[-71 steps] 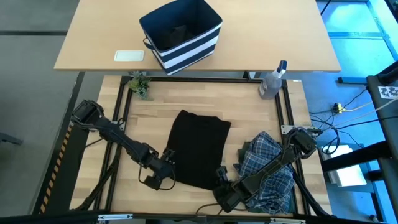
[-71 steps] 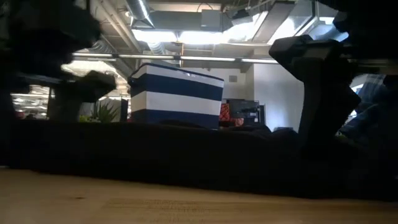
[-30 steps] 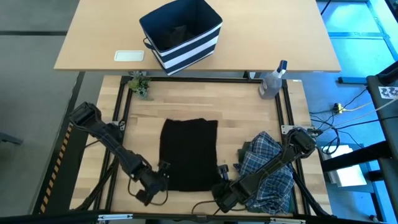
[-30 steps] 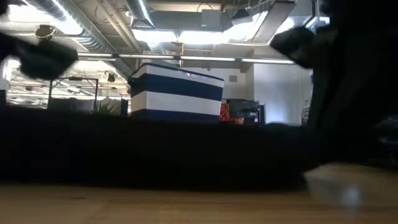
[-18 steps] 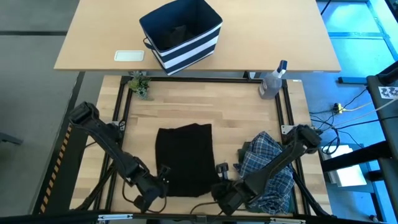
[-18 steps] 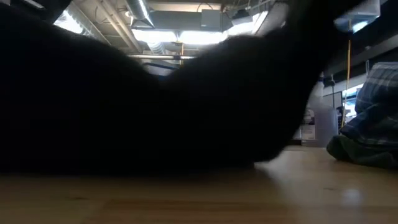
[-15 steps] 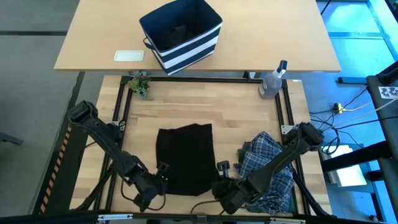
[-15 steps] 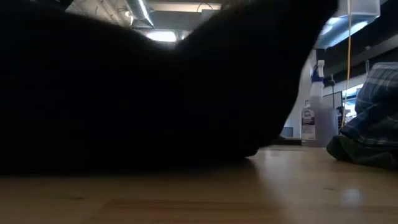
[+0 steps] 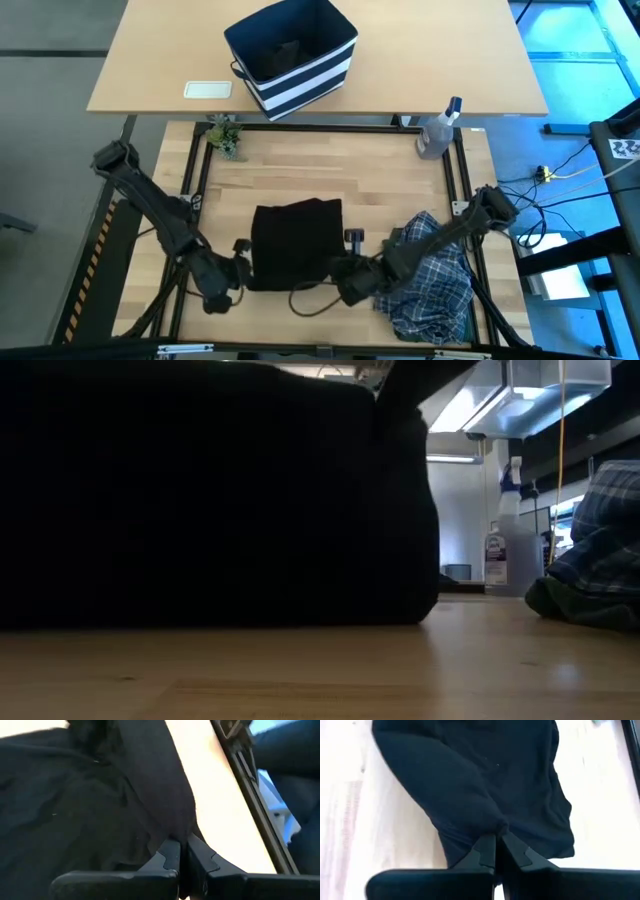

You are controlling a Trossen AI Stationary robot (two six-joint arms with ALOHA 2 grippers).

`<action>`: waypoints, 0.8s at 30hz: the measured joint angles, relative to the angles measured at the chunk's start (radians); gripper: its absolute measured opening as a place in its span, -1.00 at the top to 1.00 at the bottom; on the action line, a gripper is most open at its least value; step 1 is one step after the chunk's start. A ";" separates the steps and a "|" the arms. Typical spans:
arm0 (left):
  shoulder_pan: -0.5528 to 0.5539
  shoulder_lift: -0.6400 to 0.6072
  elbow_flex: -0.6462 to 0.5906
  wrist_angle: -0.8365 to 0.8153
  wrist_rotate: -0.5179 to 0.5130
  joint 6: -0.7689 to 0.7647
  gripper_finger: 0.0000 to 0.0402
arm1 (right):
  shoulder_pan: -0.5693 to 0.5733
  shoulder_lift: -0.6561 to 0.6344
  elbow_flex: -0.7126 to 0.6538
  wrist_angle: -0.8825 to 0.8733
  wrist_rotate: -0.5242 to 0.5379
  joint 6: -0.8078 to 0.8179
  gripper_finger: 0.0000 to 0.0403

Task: Fold Laundry from Bin
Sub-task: Fold the black shirt

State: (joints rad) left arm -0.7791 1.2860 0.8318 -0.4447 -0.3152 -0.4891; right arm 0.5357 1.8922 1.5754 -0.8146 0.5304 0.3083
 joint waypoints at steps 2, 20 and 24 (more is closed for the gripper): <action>0.003 -0.056 -0.033 -0.001 -0.031 -0.006 1.00 | -0.024 0.000 -0.001 0.000 0.000 -0.020 1.00; 0.260 -0.302 -0.087 -0.200 -0.087 0.088 1.00 | -0.254 0.000 -0.006 0.032 -0.009 -0.194 1.00; 0.311 -0.319 -0.087 -0.202 -0.046 0.107 1.00 | -0.289 -0.046 -0.132 0.236 -0.114 -0.235 1.00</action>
State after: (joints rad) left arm -0.4683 0.9673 0.7446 -0.6463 -0.3608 -0.3817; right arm 0.2470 1.8465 1.4435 -0.5787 0.4163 0.0735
